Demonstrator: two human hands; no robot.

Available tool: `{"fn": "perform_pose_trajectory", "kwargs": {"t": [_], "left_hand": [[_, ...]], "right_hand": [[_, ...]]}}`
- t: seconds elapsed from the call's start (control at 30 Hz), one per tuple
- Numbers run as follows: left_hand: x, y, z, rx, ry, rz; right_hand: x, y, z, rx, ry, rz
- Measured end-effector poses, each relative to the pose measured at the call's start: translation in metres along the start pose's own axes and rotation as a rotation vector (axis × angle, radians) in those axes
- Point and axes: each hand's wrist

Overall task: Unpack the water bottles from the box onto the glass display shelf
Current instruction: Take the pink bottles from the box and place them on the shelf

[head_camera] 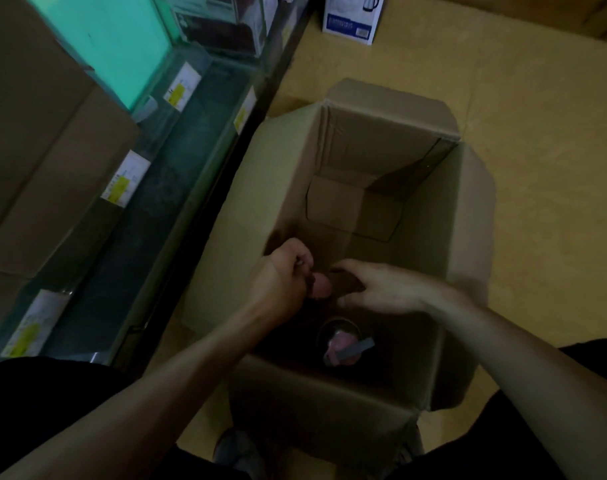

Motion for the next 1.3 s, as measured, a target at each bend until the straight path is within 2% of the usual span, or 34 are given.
{"fn": "perform_pose_trajectory", "kwargs": {"t": [0.4,0.57,0.73,0.87,1.03,1.3], "left_hand": [[-0.002,-0.005,0.011,0.254,0.003,0.029],[-0.001,-0.01,0.021,0.534,-0.096,0.019],[0.0,-0.015,0.031,0.889,-0.17,-0.054],[-0.006,-0.021,0.035,1.011,-0.167,0.009],[-0.019,-0.028,0.031,0.922,-0.096,0.108],[-0.024,-0.02,0.014,0.382,0.038,0.117]], "right_hand": [[-0.01,0.004,0.003,0.003,0.007,0.071],[-0.01,0.008,0.005,-0.045,0.039,0.102],[-0.004,0.01,0.003,-0.059,0.059,0.294],[0.002,0.005,-0.002,-0.05,0.023,0.48],[0.007,-0.003,-0.002,-0.098,-0.06,0.567],[0.01,-0.008,0.005,-0.246,-0.1,0.574]]}}
Point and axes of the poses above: each hand's wrist, its own x-axis away from the middle knuckle, its own y-axis out of the palm, z = x × y, and after that the axes turned 1 degree about -y, right-handed
